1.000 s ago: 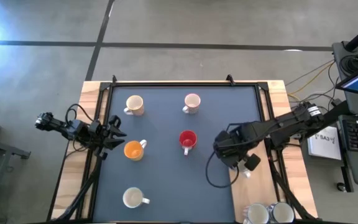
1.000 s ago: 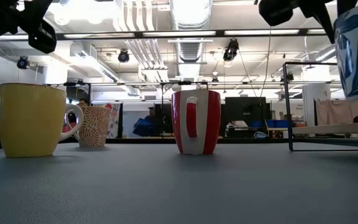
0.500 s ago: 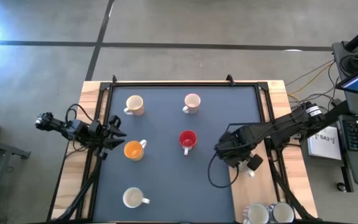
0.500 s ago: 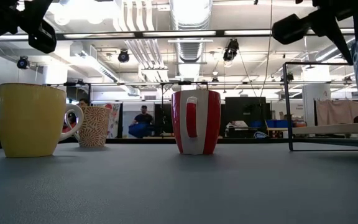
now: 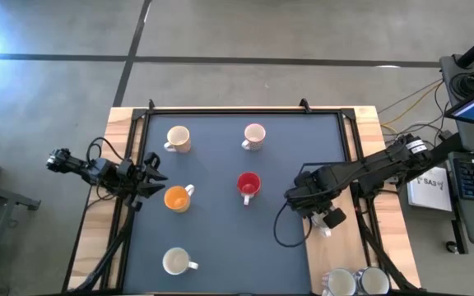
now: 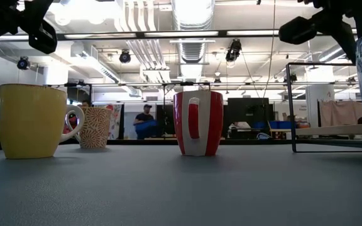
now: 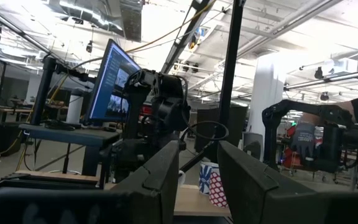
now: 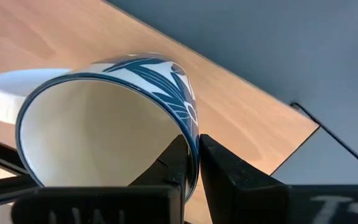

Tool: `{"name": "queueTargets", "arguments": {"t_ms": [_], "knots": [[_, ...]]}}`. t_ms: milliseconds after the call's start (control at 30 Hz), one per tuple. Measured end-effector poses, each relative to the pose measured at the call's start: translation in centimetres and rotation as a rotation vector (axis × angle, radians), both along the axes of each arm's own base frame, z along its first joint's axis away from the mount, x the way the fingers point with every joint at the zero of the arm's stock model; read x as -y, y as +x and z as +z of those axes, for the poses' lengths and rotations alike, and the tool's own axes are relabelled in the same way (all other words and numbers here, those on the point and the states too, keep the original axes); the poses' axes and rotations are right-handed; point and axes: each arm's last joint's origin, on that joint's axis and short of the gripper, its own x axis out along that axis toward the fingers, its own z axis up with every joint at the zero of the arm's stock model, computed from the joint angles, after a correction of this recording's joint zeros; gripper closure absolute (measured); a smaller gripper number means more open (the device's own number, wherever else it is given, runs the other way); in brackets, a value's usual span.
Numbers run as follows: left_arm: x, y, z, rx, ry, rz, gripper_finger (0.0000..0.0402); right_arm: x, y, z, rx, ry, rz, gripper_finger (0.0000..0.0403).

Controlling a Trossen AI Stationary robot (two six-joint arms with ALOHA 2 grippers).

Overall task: Place coffee mugs
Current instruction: Put the blue pattern mug on the shelf

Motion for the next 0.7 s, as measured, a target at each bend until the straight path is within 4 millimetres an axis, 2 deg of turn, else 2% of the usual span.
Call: {"name": "queueTargets", "arguments": {"t_ms": [267, 533, 700], "knots": [[0.0, 0.0, 0.0, 0.000, 0.000, 0.000, 0.0306, -0.1, -0.1, 0.1, -0.007, 0.040, -0.031, 0.0383], [0.0, 0.0, 0.0, 0.000, 0.000, 0.000, 0.0306, -0.1, -0.1, 0.2, -0.014, 0.036, -0.086, 0.0314], [0.0, 0.0, 0.0, -0.001, 0.000, 0.000, 0.0306, -0.1, 0.0, 1.3, -0.011, 0.034, -0.148, 0.0289]]}}
